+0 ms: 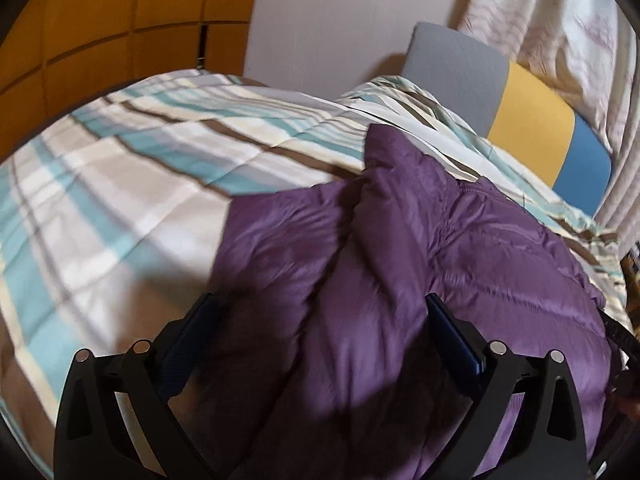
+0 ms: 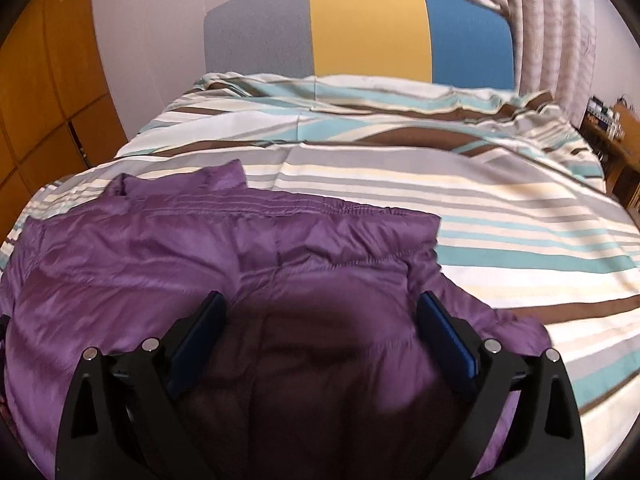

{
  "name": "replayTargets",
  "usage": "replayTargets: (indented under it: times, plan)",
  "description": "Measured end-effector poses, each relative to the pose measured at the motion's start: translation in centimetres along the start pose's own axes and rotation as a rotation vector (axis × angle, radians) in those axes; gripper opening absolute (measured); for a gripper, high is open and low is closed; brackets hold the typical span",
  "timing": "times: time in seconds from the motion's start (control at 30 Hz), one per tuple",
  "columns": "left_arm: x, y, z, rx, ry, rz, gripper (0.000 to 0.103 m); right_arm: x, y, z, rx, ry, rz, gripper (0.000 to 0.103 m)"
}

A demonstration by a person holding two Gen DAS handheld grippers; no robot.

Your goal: Fold large clothes

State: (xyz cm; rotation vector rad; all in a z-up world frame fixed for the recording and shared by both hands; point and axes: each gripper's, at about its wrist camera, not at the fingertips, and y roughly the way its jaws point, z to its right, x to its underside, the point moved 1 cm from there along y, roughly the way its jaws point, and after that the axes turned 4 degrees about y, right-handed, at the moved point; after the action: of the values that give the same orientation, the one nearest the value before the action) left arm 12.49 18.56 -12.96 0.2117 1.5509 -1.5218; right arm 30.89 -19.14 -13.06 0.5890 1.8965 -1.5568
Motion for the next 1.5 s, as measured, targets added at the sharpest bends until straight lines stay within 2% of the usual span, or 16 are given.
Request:
replayTargets:
  times: [0.07, 0.17, 0.23, 0.4, 0.57, 0.8, 0.87, 0.93, 0.97, 1.03, 1.07, 1.13, 1.23, 1.37, 1.5]
  plan:
    - [0.6, -0.5, -0.7, 0.016, -0.036, -0.008, 0.1, 0.6, -1.4, -0.3, -0.019, 0.013, 0.012, 0.097]
    - [1.9, -0.9, -2.1, 0.081, -0.132, -0.054, 0.1, 1.5, -2.9, -0.8, -0.044, 0.029, 0.015, 0.098]
    - [2.6, -1.9, -2.1, 0.085, -0.127, -0.027, 0.1, 2.1, -3.7, -1.3, -0.052, 0.029, 0.019, 0.098]
    - [4.5, -3.5, -1.1, 0.114, -0.063, -0.025, 0.1, 3.5, -5.8, -2.6, -0.089, 0.028, 0.024, 0.098]
    - [6.0, -4.9, -0.7, 0.16, -0.072, -0.016, 0.1, 5.2, -7.2, -4.0, -0.106, 0.008, 0.034, 0.098]
    - [7.4, -6.1, -0.6, 0.345, -0.2, -0.003, 0.1, 8.4, -9.0, -4.8, -0.135, 0.041, 0.027, 0.098]
    - [7.5, -6.2, -0.2, 0.365, -0.199, 0.001, 0.1, 9.3, -10.2, -5.3, -0.169, 0.032, 0.055, 0.095]
    - [7.5, -6.0, 0.4, 0.358, -0.172, -0.013, 0.1, 10.0, -11.4, -6.0, -0.194, -0.009, 0.089, 0.077]
    - [7.6, -6.0, 0.6, 0.354, -0.16, -0.014, 0.1, 10.2, -11.8, -6.4, -0.2, -0.033, 0.097, 0.071]
    - [7.6, -6.1, 0.8, 0.361, -0.163, -0.008, 0.099, 10.4, -12.3, -7.4, -0.241, -0.075, 0.104, 0.051]
    - [7.7, -6.1, 0.7, 0.365, -0.168, -0.007, 0.099, 10.5, -12.4, -7.8, -0.26, -0.092, 0.103, 0.047]
    - [7.7, -6.1, 0.7, 0.368, -0.185, -0.006, 0.096, 10.9, -12.1, -8.4, -0.288, -0.114, 0.083, 0.032]
    - [7.9, -6.2, 0.9, 0.389, -0.208, -0.003, 0.092, 11.4, -10.8, -9.3, -0.264, -0.155, 0.048, 0.025]
    - [8.4, -6.2, 1.4, 0.418, -0.214, -0.005, 0.091, 12.0, -8.6, -9.6, -0.254, -0.166, -0.022, 0.025]
    - [8.0, -5.4, 2.0, 0.405, -0.224, -0.009, 0.091, 12.1, -8.0, -9.5, -0.257, -0.162, -0.03, 0.025]
